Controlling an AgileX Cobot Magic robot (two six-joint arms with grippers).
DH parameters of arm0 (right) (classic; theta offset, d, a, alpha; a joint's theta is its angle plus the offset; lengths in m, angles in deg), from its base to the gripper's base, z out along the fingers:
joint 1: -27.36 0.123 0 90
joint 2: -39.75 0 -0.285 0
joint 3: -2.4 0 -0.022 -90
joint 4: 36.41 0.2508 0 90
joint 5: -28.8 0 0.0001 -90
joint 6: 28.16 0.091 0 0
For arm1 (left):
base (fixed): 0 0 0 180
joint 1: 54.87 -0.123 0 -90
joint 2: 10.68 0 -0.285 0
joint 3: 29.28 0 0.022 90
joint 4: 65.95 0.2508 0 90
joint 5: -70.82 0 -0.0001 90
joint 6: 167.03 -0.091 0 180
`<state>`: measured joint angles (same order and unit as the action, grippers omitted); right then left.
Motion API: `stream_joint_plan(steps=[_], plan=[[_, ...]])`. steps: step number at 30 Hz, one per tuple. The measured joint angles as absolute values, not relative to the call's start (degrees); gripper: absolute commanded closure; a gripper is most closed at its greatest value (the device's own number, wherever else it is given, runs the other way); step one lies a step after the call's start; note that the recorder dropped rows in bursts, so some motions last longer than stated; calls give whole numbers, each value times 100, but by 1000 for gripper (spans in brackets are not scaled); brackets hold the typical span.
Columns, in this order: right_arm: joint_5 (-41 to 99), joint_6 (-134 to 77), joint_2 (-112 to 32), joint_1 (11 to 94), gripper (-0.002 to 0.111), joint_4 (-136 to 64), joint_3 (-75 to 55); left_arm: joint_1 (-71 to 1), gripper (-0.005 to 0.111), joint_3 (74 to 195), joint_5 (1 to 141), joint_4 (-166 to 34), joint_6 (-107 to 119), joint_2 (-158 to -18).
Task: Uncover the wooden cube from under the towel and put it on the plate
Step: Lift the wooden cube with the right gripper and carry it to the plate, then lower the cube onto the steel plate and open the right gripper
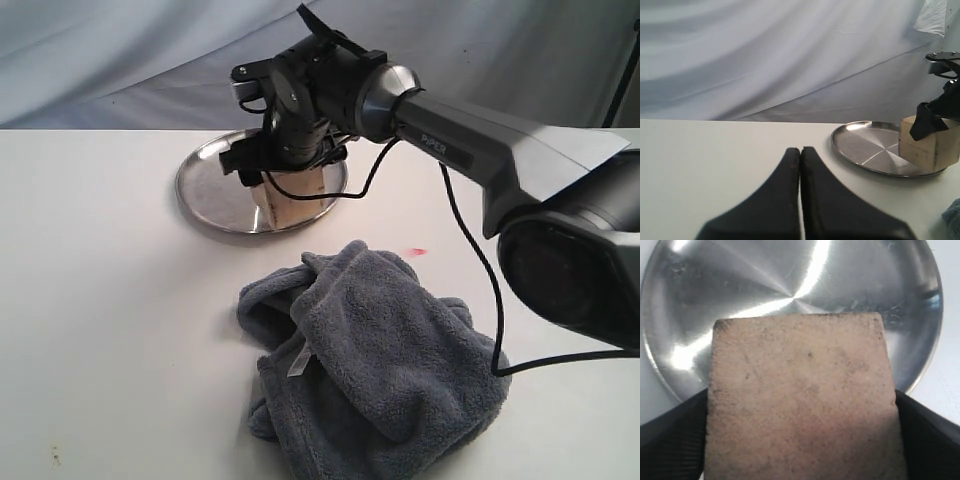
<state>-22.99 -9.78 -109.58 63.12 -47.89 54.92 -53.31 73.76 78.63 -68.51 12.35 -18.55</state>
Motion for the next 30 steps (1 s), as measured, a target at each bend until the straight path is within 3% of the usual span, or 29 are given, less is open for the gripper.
stream_joint_plan(steps=[10,18,30], plan=[[-2351,-1526,-10805,5752,50,-4453,5525,-5331,105,7376,7863,-6851,1235,-1855],[-1906,-2780,-10781,5152,51,-3078,5531,-5331,105,7376,7863,-6851,1235,-1855],[-1446,-3956,-11268,5051,51,-2438,5542,-5331,105,7376,7863,-6851,1235,-1855]])
